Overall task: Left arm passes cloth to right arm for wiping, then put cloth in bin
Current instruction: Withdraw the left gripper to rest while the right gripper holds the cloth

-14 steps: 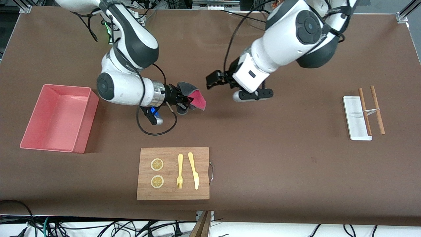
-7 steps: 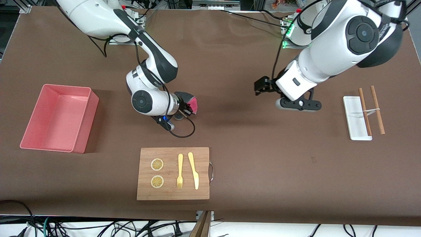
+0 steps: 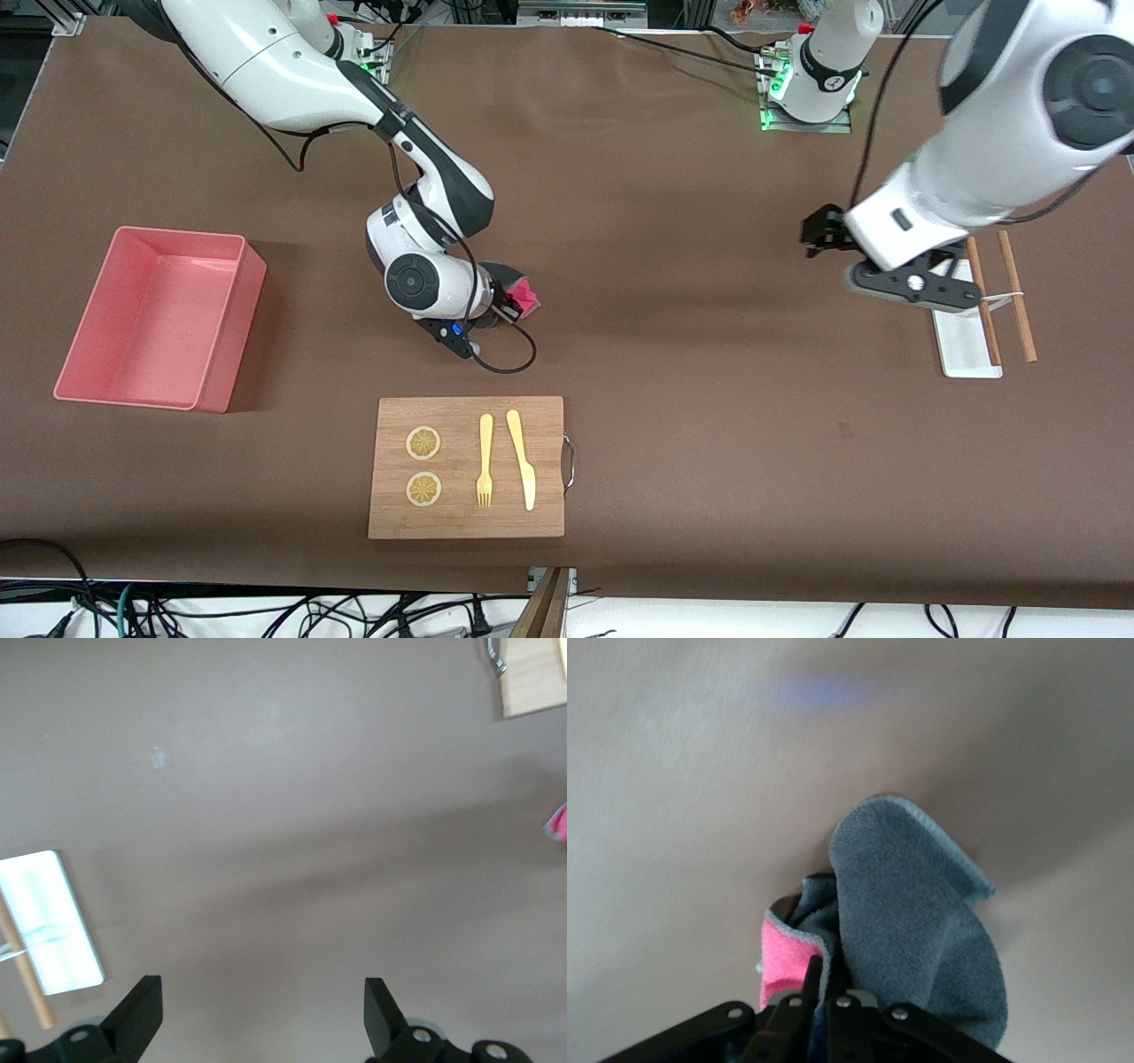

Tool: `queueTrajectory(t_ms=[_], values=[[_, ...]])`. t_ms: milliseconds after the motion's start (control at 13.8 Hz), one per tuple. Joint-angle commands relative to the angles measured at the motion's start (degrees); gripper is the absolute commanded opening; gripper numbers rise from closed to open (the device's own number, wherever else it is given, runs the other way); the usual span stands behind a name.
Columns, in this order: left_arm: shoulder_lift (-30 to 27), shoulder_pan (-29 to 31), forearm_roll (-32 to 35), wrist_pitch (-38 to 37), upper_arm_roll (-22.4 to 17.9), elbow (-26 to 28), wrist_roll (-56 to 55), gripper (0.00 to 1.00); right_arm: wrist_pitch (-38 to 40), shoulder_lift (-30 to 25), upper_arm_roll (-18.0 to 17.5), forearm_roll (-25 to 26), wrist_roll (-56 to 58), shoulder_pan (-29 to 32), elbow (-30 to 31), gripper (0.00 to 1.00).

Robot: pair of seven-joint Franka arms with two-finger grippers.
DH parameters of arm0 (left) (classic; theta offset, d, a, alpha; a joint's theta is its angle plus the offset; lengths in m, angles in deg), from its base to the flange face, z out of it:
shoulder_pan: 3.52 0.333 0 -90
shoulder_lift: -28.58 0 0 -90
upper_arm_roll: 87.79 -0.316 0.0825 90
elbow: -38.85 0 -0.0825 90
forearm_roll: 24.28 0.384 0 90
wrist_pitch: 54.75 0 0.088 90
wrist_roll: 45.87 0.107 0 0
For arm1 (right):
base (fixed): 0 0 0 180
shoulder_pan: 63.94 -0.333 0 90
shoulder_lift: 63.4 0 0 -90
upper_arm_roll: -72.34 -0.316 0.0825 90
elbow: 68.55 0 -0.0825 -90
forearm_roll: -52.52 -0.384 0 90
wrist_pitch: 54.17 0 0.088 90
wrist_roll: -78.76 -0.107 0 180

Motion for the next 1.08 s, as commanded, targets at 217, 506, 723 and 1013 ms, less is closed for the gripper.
queueTrajectory(t_ms=[217, 506, 723, 1013], values=[[-6.15, 1.04, -0.09, -1.73, -3.11, 1.86, 7.27, 1.0, 0.18, -1.11, 5.76, 0.87, 10.87, 0.93, 1.77, 0.0], [-14.48, -8.54, -2.37, 5.45, -20.95, 12.73, 15.63, 1.0, 6.68, -3.48, 9.63, 0.87, 19.31, 2.24, 1.77, 0.0], [-16.62, -8.28, -2.55, 8.47, -21.25, 17.51, 15.11, 1.0, 11.51, -5.77, 11.39, 0.87, 26.51, 4.7, 1.77, 0.0], [-14.69, -8.28, -2.03, 8.29, -21.07, 16.38, 14.76, 1.0, 15.48, -7.62, 16.83, 0.87, 38.55, 5.94, 2.21, 0.0]])
